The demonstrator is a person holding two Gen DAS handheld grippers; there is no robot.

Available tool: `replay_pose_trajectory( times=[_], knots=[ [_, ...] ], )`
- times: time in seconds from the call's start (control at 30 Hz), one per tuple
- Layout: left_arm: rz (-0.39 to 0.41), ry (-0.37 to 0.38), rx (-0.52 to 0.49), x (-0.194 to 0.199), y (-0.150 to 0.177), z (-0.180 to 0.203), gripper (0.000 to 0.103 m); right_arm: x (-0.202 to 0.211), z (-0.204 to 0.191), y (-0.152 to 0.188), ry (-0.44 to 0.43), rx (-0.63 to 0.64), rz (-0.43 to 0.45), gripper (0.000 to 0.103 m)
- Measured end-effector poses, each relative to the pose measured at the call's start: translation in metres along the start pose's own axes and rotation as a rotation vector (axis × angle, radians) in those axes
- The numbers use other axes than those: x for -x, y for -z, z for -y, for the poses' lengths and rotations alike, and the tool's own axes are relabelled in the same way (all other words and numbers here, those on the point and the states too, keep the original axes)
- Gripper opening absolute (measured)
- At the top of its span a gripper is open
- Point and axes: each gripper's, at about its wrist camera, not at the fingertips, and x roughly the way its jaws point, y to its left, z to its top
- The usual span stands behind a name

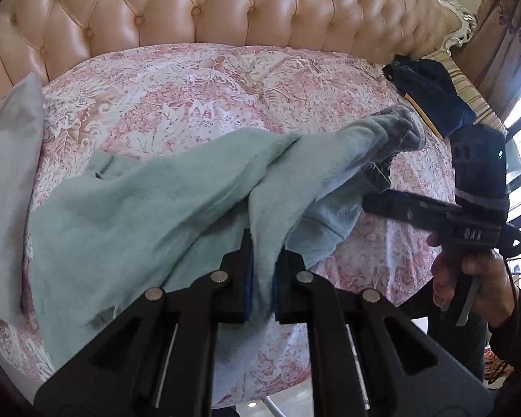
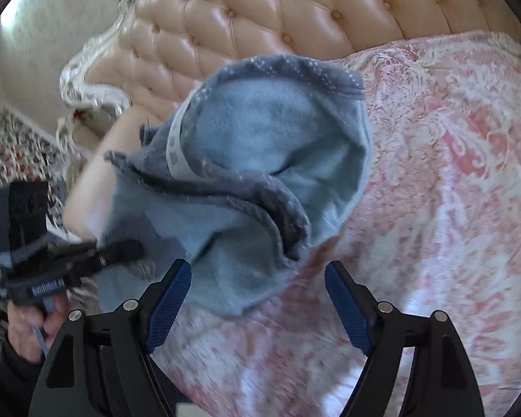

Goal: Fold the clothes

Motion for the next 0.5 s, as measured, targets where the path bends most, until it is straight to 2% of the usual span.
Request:
replay_pose_trajectory(
  times=[0.03, 0.07, 0.1, 0.33, 0.4, 0.5],
  knots=[
    [0.001, 0.001, 0.002, 0.001, 0.001, 0.0, 0.01, -0.004, 0.0, 0.003, -0.015, -0.009, 0.006, 0.054],
    [0.006, 0.008, 0.008, 0.004, 0.002, -0.001, 0.01, -0.002, -0.003, 0.001, -0.02, -0.01, 0.015, 0.039],
    [0.012, 0.016, 0.014, 0.007, 0.003, -0.001, 0.01, 0.004, -0.006, -0.003, -0.019, -0.008, 0.027, 0.007],
    [0.069, 0.073, 0.0, 0.047, 0.01, 0.027, 0.01, 0.047, -0.029, -0.032, -0.012, 0.008, 0.106, 0.006],
    [0.099, 0.153, 0.005, 0.071, 0.015, 0.051, 0.01, 0.066, -0.04, -0.042, -0.014, 0.019, 0.137, 0.006],
    [0.144, 0.264, -0.001, 0.099, 0.021, 0.091, 0.01, 0.117, -0.06, -0.054, 0.004, 0.068, 0.192, 0.006]
  ],
)
